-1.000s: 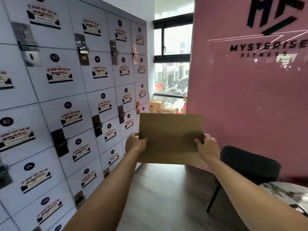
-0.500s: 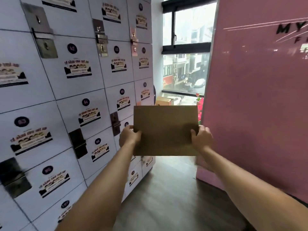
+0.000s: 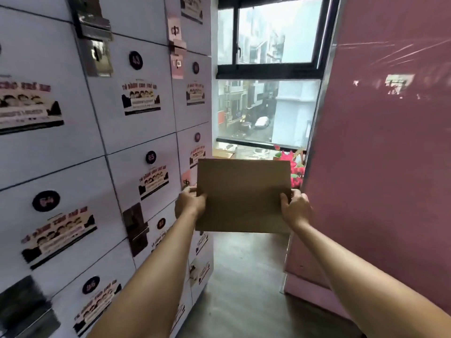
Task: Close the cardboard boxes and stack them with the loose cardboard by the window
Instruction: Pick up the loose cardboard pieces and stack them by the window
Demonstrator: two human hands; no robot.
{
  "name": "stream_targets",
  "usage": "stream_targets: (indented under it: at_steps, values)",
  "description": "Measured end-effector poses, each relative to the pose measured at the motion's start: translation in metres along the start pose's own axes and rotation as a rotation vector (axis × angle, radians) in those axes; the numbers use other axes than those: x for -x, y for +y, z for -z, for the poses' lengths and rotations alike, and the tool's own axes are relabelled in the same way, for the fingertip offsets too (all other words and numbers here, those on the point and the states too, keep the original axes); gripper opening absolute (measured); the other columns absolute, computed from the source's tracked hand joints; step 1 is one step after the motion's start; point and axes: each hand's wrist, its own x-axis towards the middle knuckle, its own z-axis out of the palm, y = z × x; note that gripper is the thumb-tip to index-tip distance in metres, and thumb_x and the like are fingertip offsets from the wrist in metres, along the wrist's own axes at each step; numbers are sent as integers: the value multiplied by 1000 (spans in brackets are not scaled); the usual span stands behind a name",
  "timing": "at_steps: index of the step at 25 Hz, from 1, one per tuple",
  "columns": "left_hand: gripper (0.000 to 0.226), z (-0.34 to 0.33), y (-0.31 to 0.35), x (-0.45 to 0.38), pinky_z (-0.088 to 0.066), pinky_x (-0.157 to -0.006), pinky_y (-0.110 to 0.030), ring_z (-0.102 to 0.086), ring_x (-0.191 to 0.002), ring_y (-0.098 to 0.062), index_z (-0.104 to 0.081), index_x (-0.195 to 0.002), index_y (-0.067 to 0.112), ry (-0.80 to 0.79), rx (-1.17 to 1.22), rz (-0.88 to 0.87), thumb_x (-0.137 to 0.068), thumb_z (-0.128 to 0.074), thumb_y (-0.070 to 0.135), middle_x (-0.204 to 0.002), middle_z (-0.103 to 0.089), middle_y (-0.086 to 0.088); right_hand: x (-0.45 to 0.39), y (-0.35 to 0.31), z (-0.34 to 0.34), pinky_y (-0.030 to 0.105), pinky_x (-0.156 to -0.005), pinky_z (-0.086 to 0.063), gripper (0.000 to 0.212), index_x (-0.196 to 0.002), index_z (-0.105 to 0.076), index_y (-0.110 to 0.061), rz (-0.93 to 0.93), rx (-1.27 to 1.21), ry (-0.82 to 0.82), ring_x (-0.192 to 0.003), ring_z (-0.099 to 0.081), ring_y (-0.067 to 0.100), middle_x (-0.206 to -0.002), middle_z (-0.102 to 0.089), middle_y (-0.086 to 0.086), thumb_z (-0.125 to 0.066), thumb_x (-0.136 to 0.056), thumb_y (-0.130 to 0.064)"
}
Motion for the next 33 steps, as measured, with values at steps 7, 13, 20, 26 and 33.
stream_targets:
  at_steps: [7, 13, 20, 26, 33]
  values:
    - [31, -125, 24, -170, -54, -85, -32, -66, -95, -22, -64, -121, 24, -109, 27, -39, -91, -71, 29, -115, -71, -2, -172, 21, -75, 41, -94, -44, 43, -130, -55, -10, -71, 29, 45, -115, -55, 37, -124, -58, 18, -50, -100, -40]
    - [37, -234, 49, -299, -50, -79, -27, -67, -96, -20, -64, -123, 24, -89, 15, 16, -88, -73, 31, -118, -71, -1, -350, 41, -144, 43, -95, -48, 49, -132, -55, -6, 6, 62, -29, -116, -57, 36, -127, -59, 19, -52, -100, -43]
    - [33, -326, 72, -438, -42, -70, -23, -60, -84, -18, -65, -119, 21, -9, -6, 97, -86, -71, 21, -115, -71, -1, -500, 54, -243, 42, -93, -44, 47, -130, -57, -4, 17, 18, -85, -115, -56, 38, -122, -58, 22, -56, -99, -39]
    - [43, -428, 85, -586, -44, -77, -25, -64, -109, -22, -58, -132, 14, -61, -34, 79, -90, -65, 20, -129, -64, -5, -633, 70, -335, 41, -89, -49, 50, -133, -54, -7, -87, 9, -40, -111, -59, 34, -126, -58, 17, -52, -100, -45]
    - [47, -545, 114, -766, -46, -104, -39, -58, -120, -28, -55, -133, 12, -138, -166, 1, -89, -69, 23, -132, -61, -11, -805, 72, -402, 39, -93, -47, 51, -133, -54, -6, -149, 50, -30, -116, -56, 33, -127, -58, 17, -53, -99, -44]
